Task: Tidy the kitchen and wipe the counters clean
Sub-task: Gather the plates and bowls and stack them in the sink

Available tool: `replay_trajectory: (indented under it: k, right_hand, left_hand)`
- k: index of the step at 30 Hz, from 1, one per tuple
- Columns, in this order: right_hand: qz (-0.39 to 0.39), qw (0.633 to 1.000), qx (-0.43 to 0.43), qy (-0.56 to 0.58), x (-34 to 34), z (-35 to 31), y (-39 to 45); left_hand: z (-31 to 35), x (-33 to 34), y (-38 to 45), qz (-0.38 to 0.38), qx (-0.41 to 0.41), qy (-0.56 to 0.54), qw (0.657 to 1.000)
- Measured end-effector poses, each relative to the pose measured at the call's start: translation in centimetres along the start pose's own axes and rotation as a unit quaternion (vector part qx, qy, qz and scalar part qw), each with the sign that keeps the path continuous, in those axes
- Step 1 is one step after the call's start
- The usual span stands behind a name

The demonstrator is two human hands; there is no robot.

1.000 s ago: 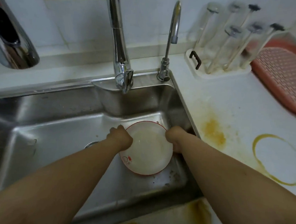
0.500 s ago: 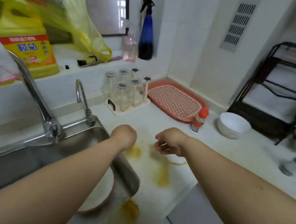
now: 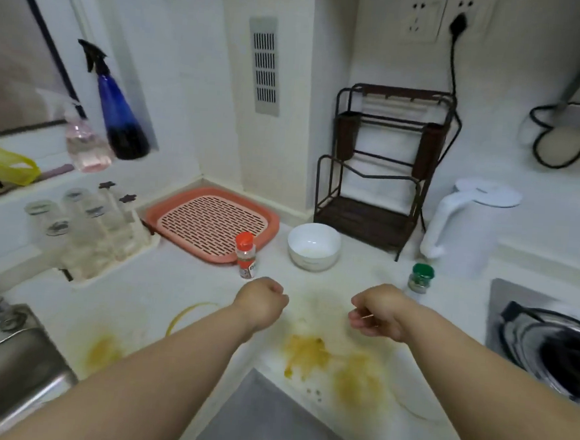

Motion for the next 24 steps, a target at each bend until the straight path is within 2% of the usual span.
replay_trajectory:
  k: [8,14,17,24]
  right_hand:
    - [0.034,0.996,-0.005,0.076,-1.4,-1.1,5.2]
    - [0.054,0.995,-0.012,0.080,-0.5,-4.7,11.2]
    - [0.049,0.995,-0.007,0.083,0.4,-5.5,13.7]
    - [0.020,0.989,-0.013,0.148,2.1,-5.9,15.8]
  left_hand:
    - [0.6,2.1,7.1,-0.006,-0.076,-0.043,0.996]
    - [0.2,3.2,15.7,0.007,-0.116,-0.145,0.983]
    - [-0.8,4.4,18.3,-0.004,-0.144,-0.157,0.977]
    - [-1.4,6.1,20.4,-0.009,-0.135,-0.247,0.960]
Point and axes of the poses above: each hand's wrist, its own y-axis towards the middle knuckle, its own x-axis out of the palm, z = x × y, the point moved 9 cm from there along y, towards the middle knuckle, and after that the axes turned 7 degrees about -y, right-handed, at the moved point
